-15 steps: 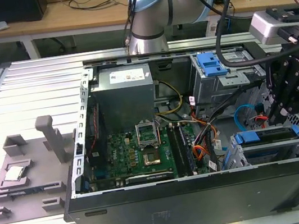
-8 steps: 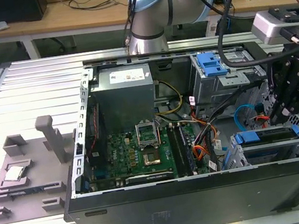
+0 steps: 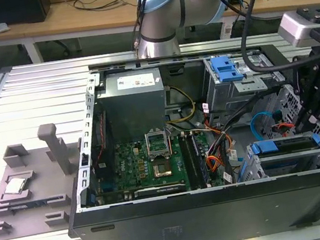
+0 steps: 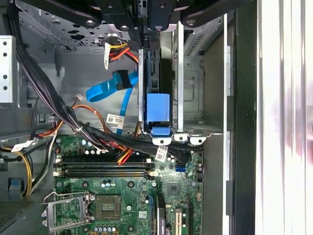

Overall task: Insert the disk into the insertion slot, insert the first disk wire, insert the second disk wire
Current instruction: 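Insert the first disk wire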

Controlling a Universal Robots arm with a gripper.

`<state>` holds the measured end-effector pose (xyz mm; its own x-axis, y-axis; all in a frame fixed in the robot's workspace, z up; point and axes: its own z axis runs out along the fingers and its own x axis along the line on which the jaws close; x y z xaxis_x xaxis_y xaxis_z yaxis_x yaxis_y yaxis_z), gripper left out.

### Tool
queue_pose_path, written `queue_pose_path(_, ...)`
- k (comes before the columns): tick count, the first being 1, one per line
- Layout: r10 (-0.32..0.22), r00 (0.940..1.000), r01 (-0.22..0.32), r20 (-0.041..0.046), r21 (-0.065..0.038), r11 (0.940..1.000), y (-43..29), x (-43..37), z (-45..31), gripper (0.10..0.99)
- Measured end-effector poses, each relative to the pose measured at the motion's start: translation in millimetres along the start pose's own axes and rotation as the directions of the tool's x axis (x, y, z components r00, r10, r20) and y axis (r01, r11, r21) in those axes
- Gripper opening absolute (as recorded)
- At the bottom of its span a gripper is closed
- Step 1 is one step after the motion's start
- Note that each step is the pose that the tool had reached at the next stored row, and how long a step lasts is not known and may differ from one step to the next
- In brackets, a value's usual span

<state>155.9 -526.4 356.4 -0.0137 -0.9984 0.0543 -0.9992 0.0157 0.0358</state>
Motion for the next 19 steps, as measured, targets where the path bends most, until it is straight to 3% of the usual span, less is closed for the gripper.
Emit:
queue_pose_path(11,0.000,1.0000,0.000,0.0001,0.000,1.0000,-0.6,-0.3,13.8,0.173)
queue_pose_path(19,0.000,1.0000,0.000,0.0003,0.000,1.0000,0.0,-0.6,17.1,0.173)
